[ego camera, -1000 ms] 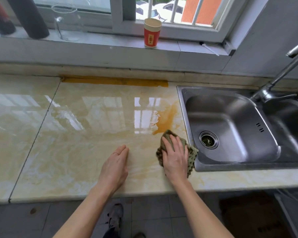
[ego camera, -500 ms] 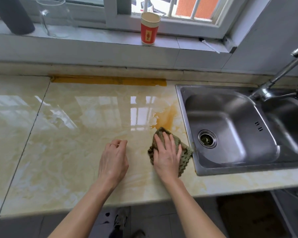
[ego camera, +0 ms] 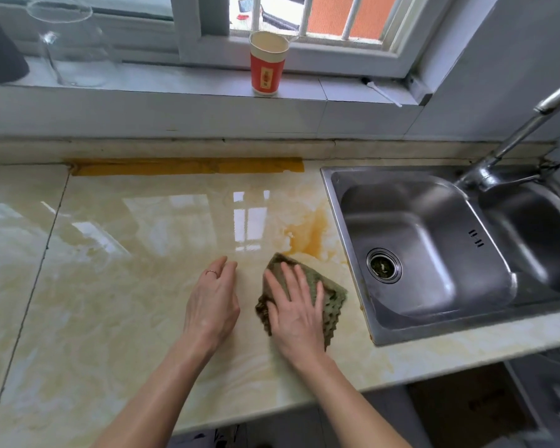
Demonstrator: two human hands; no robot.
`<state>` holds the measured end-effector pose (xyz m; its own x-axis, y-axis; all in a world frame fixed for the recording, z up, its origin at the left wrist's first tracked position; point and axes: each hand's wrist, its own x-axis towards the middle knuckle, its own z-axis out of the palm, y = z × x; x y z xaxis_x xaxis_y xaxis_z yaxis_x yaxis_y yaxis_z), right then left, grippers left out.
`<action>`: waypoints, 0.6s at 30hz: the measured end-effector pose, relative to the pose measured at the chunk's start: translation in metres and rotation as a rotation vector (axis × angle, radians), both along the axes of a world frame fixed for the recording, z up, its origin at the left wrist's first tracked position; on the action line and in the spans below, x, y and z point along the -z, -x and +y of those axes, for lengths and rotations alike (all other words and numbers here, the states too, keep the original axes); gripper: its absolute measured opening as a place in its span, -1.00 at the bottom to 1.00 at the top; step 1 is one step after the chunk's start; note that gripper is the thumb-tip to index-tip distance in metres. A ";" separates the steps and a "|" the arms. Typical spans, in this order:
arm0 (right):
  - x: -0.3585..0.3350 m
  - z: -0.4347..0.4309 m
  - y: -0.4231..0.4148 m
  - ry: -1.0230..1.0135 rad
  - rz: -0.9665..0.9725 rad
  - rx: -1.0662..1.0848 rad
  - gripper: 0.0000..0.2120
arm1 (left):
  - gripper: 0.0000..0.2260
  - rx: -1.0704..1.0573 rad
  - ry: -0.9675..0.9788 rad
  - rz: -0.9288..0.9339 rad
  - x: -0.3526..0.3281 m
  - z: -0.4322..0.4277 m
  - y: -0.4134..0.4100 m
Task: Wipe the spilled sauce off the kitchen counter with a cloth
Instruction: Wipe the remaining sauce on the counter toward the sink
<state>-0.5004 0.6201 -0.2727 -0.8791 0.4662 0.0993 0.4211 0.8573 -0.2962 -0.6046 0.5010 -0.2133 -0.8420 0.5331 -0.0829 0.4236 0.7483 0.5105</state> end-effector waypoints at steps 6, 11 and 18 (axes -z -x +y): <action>-0.007 0.042 0.027 0.032 -0.051 -0.045 -0.47 | -0.61 0.040 0.011 -0.003 0.001 0.009 0.009; -0.011 0.020 0.036 0.060 -0.081 0.051 -0.46 | -0.60 0.030 0.011 -0.012 0.004 0.012 0.021; -0.017 0.058 0.061 0.041 -0.109 0.001 -0.37 | -0.58 0.047 0.011 -0.013 0.005 0.027 0.037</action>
